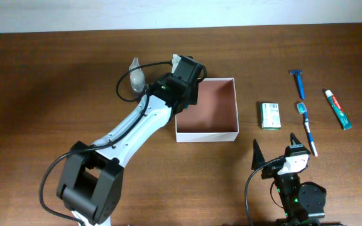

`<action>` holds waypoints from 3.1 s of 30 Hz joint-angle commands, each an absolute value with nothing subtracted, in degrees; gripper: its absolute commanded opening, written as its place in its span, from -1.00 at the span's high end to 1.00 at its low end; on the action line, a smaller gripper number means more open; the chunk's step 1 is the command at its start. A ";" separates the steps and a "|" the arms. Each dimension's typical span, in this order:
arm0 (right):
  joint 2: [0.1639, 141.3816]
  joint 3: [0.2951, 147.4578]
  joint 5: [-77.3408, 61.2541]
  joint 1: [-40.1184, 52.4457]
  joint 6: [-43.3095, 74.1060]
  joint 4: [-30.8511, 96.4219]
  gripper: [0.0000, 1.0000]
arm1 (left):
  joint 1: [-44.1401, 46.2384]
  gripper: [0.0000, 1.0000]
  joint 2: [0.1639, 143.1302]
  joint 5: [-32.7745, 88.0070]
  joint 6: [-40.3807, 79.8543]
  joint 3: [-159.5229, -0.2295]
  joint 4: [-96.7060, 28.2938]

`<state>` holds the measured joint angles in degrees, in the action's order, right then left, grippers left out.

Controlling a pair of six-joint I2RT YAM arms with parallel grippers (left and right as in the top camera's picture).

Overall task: Pack container
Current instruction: 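Lower the Listerine bottle into the box and release it, then move the left gripper to the blue soap pump bottle and grasp it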

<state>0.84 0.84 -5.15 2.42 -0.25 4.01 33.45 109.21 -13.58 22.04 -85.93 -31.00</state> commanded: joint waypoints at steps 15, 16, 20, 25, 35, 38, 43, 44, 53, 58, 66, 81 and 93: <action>0.21 0.32 -4.43 2.94 -0.45 4.01 -0.98 | 33.21 0.10 110.80 -14.83 21.10 -87.90 -30.65; 0.21 0.32 -4.43 2.94 -0.45 4.01 -0.98 | 33.21 0.08 110.80 -14.83 21.10 -87.90 -30.63; 0.21 0.32 -4.43 2.94 -0.45 4.01 -0.98 | 33.21 0.07 110.80 -14.83 21.10 -87.90 -30.63; 0.21 0.32 -4.43 2.94 -0.45 4.01 -0.98 | 33.21 0.04 110.80 -14.87 20.88 -87.90 -30.50; 0.21 0.32 -4.43 2.94 -0.45 4.01 -0.98 | 33.21 -0.15 110.78 -18.39 19.33 -89.23 -30.48; 0.21 0.32 -4.43 2.94 -0.45 4.01 -0.98 | 33.21 -0.18 110.78 -19.84 17.58 -91.61 -31.35; 0.21 0.32 -4.43 2.94 -0.45 4.01 -0.97 | 33.21 -0.17 110.78 -19.97 16.78 -97.30 -35.24; 0.21 0.32 -4.43 2.94 -0.45 4.01 -0.98 | 33.21 -0.18 110.78 -20.05 16.47 -98.35 -35.99; 0.21 0.32 -4.43 2.94 -0.45 4.01 -0.98 | 31.51 -0.57 110.48 -29.80 16.19 -111.28 -48.51; 0.21 0.32 -4.43 2.94 -0.45 4.01 -0.98 | 27.86 -0.64 110.00 -29.56 16.21 -114.78 -53.54; 0.21 0.32 -4.43 2.94 -0.45 4.01 -0.98 | 17.52 -0.66 110.04 -21.30 21.15 -114.54 -59.75; 0.21 0.32 -4.43 2.94 -0.47 4.01 -0.98 | 12.38 -0.65 115.94 -4.80 11.40 -114.43 -60.12; 0.21 0.32 -4.43 2.94 -0.45 4.01 -0.98 | 12.36 -0.65 121.73 -4.75 11.40 -114.43 -59.79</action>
<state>0.84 0.84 -5.15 2.42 -0.25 4.01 12.43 120.31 -5.74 12.75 -114.10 -59.99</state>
